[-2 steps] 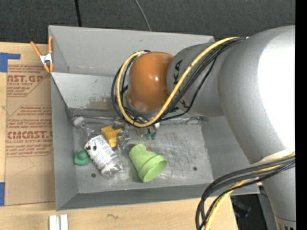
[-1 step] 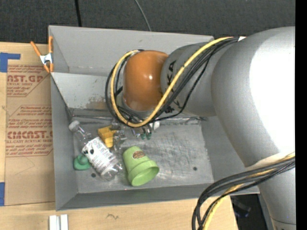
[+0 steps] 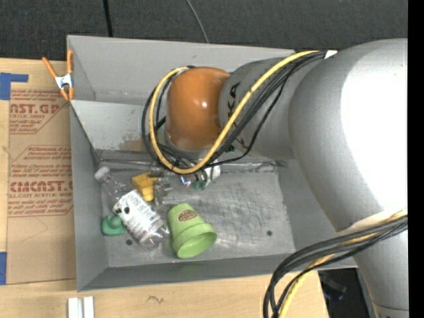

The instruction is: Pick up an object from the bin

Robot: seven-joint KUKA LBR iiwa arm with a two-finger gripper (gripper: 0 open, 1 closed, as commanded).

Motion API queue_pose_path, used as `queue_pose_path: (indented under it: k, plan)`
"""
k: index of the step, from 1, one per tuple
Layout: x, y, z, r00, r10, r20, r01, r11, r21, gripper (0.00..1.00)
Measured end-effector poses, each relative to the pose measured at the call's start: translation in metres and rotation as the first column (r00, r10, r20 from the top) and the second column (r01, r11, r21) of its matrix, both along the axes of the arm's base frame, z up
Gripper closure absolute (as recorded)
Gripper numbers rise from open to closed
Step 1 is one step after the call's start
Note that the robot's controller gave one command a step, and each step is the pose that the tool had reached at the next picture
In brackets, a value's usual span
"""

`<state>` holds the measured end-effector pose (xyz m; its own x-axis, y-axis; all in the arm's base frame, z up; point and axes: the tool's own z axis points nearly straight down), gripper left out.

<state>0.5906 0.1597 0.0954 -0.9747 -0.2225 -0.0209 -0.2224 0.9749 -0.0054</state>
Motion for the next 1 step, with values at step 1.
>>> queue_pose_path:
  k: [1]
  plan:
    - [-0.0326,0.0084,0.1915,0.991,0.129,-0.024,-0.129,0.992,0.001,1.00]
